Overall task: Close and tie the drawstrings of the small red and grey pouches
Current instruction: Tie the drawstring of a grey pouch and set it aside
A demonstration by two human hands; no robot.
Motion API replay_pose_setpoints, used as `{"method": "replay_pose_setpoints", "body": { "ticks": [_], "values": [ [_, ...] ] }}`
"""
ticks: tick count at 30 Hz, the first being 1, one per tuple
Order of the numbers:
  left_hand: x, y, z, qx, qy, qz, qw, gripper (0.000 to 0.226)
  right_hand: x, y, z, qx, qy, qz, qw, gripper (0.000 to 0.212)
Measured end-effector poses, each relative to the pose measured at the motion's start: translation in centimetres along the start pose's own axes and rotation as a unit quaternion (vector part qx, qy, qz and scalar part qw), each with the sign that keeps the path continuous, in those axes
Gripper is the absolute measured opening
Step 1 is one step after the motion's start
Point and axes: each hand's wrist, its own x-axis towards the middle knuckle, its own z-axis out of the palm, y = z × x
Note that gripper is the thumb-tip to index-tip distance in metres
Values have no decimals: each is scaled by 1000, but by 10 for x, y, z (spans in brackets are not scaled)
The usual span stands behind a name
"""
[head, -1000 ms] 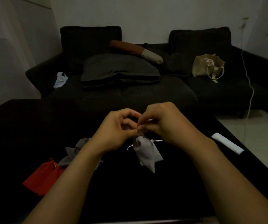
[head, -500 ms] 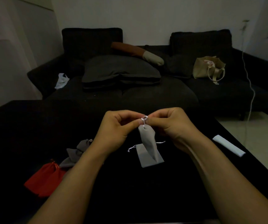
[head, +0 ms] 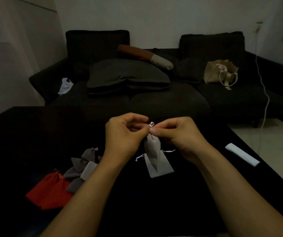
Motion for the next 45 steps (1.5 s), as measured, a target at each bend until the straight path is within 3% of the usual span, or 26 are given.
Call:
{"method": "replay_pose_setpoints", "body": {
  "ticks": [9, 15, 21, 26, 30, 36, 45],
  "values": [
    [4, 4, -11, -122, -54, -101, 986, 18, 2, 3, -3, 3, -124, 6, 992, 17],
    [4, 4, -12, -106, -65, -47, 991, 15, 0, 2, -6, 33, -169, 12, 985, 23],
    [3, -1, -9, -1, -47, 95, 994, 16, 0, 2, -5, 84, -175, 39, 980, 30],
    [5, -3, -15, 136, -79, 226, 961, 20, -3, -2, -3, 123, -154, 69, 978, 38],
    [7, -4, -16, 169, -94, 249, 949, 20, -1, -5, 0, 166, -146, 130, 967, 31],
    [10, -1, -19, 254, -169, 231, 924, 16, 2, 0, 2, 80, -109, 141, 981, 27],
    [6, -3, -16, 207, -169, 178, 947, 17, -1, -6, 1, 72, -101, 150, 981, 27]
  ]
}}
